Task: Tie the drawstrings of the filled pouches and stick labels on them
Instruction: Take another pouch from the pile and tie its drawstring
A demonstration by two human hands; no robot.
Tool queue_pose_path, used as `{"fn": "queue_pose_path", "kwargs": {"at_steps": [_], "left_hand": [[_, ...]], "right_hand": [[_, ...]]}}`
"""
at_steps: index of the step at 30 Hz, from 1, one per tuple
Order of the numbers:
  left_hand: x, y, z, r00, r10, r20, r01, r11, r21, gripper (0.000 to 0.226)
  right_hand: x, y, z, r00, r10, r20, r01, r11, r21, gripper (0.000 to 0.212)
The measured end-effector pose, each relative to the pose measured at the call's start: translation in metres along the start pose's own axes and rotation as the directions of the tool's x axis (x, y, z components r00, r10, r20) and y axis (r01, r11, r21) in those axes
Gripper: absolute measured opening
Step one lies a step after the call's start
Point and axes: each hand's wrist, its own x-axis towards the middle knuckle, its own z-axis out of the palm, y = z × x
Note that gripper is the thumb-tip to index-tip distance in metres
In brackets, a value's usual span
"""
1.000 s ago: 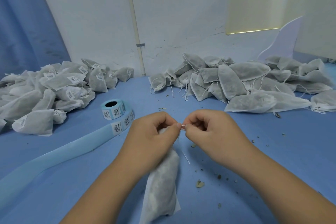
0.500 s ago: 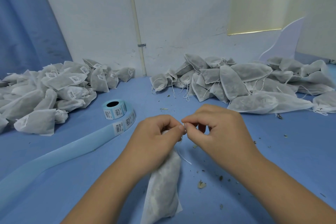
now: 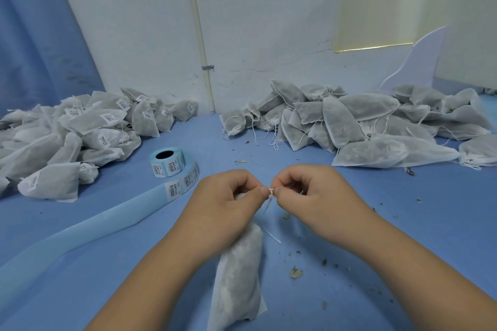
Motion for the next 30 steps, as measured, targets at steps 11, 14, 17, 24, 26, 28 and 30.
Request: {"fn": "queue_pose_path", "kwargs": {"at_steps": [11,14,17,24,26,28,30], "left_hand": [[0.0,0.0003,-0.0014,1.0,-0.013,0.025,0.013,1.0,-0.02,0.019],[-0.0001,0.0007,-0.0025,0.999,-0.019,0.028,0.02,0.999,-0.045,0.023],[0.0006,0.0005,-0.0014,1.0,-0.024,-0.009,0.024,0.999,-0.039,0.024],[0.0003,0.0035,0.001,0.997,-0.006,-0.083,0.001,0.998,-0.058,0.018],[-0.0005,0.0046,0.0012,0.997,-0.006,-0.08,-0.003,0.993,-0.115,0.019],[-0.0004,0.0052,0.0016,0.997,-0.017,-0.076,0.002,0.983,-0.184,0.017],[0.0002,0.0051,0.0019,0.998,-0.035,-0.06,0.02,0.971,-0.236,0.018]], "right_hand": [[-0.001,0.0004,0.0,0.983,-0.146,-0.11,0.129,0.98,-0.15,0.012],[-0.0016,-0.0004,0.0015,0.97,-0.201,-0.139,0.175,0.967,-0.183,0.015],[-0.0018,-0.0006,0.0017,0.982,-0.148,-0.114,0.135,0.984,-0.116,0.017],[-0.0005,-0.0011,-0.0007,0.998,0.062,-0.006,-0.061,0.993,0.1,0.016],[0.0,-0.0023,-0.0009,0.996,0.087,0.007,-0.087,0.988,0.128,0.017],[0.0003,-0.0035,-0.0012,0.995,0.104,0.003,-0.104,0.982,0.158,0.017],[0.0003,-0.0045,-0.0013,0.994,0.108,-0.012,-0.104,0.98,0.172,0.015]]}}
